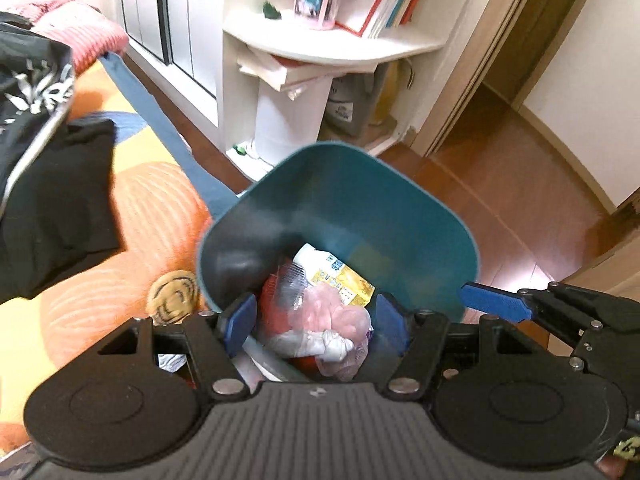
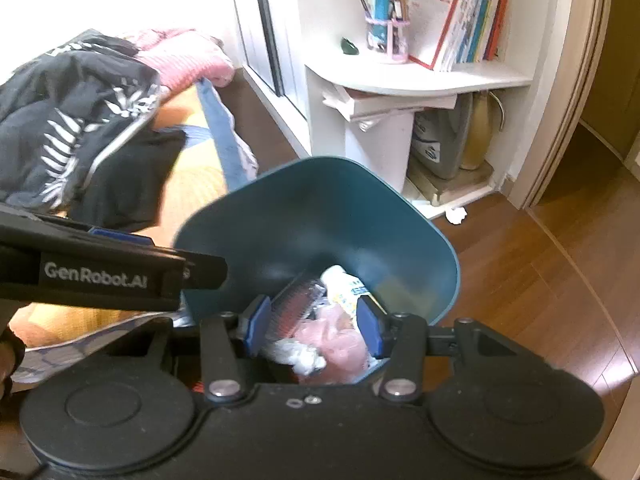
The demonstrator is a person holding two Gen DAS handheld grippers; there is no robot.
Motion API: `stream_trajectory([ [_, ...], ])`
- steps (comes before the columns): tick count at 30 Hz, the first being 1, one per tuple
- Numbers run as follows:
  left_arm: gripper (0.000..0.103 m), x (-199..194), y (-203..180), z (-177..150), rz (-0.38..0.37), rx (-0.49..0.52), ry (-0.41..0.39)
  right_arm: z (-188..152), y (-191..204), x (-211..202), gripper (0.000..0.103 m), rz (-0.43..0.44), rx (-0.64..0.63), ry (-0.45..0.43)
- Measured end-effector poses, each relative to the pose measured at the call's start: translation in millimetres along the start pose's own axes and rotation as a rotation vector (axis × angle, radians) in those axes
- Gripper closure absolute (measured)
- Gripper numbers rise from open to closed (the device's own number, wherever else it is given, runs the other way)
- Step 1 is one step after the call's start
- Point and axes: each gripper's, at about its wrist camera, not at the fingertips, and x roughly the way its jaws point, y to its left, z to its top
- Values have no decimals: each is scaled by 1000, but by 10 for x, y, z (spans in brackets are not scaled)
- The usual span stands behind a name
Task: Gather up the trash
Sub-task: 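Move both tools back under the bed toward the plastic bag and red mesh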
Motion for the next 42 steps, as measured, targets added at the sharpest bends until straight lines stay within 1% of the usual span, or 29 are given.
stream_trajectory([
  [9,37,-758,96,-264,0,-5,-73,-44,331,-592,55,48,-42,-63],
  [14,37,-1167,227,-482,6,-12,-110,-107,555,-843,54,84,-68,-91],
  [15,36,-1222,258,-510,7,-16,-115,-122,604,-879,54,95,-72,-93],
  [16,32,-1300,303,-559,8,-24,-121,-140,657,-915,54,103,-77,-94],
  [17,30,-1368,343,-606,10,-30,-129,-159,711,-943,54,112,-83,-94],
  [21,29,-1652,575,-827,27,-49,-153,-234,960,-1056,54,161,-113,-97],
  [23,23,-1758,712,-944,37,-71,-160,-270,1080,-1091,54,186,-121,-96],
  [24,22,-1813,778,-1017,40,-82,-165,-290,1138,-1097,54,200,-124,-93],
  [26,22,-1879,917,-1127,50,-104,-168,-335,1253,-1092,54,222,-130,-88],
  [33,19,-1960,1448,-1596,135,-185,-147,-539,1653,-959,53,265,-168,-38],
  [35,16,-1934,1595,-1728,153,-212,-130,-617,1743,-897,53,281,-180,-22],
  [39,16,-1794,1931,-2035,169,-287,-91,-806,1904,-698,53,306,-178,34],
  [42,16,-1626,2186,-2268,181,-337,-45,-937,2015,-469,53,317,-186,88],
])
